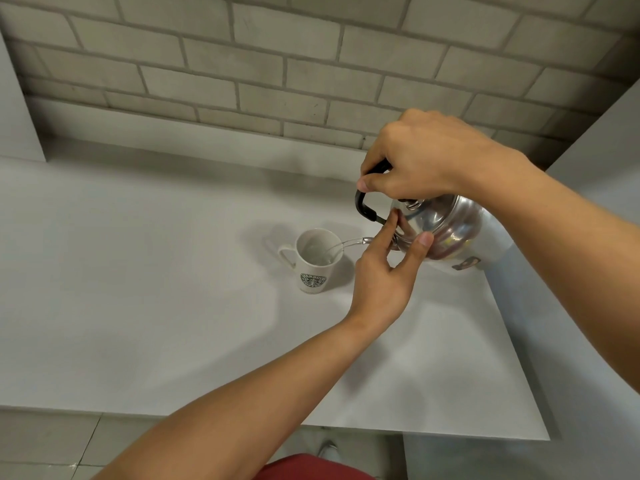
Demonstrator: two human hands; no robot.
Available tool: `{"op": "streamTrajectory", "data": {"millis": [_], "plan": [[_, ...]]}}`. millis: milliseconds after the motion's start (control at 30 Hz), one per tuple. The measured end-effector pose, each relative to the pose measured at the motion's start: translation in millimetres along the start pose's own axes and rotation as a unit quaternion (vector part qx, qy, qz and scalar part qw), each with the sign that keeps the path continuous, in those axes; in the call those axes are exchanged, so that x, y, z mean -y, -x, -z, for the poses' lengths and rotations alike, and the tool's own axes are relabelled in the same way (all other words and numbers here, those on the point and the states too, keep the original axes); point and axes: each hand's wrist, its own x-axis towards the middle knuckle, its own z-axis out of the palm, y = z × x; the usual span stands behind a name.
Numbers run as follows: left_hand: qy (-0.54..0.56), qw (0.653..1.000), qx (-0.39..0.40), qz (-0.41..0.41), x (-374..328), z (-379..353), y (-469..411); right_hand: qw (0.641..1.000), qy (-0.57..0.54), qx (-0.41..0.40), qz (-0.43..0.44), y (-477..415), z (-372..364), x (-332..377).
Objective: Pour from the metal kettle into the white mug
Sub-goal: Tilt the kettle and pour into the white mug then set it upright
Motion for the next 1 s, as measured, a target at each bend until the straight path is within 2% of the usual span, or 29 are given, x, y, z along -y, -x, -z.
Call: {"op": "streamTrajectory", "data": {"millis": [400,567,767,900,1000], "plan": [[-0.013,1.0,0.001,0.012,0.7,4.0,3.3,1.0,-0.01,0.004,-0.013,5.2,0.4,2.2],[-0.061,0.998,0.02,-0.011,-1.7,18.2,5.3,0.997,-0.069,-0.009,-0.022,20.3,-3.7,-1.3],[-0.17,0.983,0.055,-0.033,-1.5,36.0,5.6,0.981,-0.158,-0.088,-0.066,51.3,-28.3,-17.4],[-0.238,0.965,0.086,-0.062,1.8,44.2,4.7,0.955,-0.221,-0.164,-0.109,75.0,-52.6,-24.8],[-0.256,0.96,0.079,-0.079,5.1,45.8,5.9,0.928,-0.281,-0.197,-0.143,92.3,-71.8,-32.1]]}}
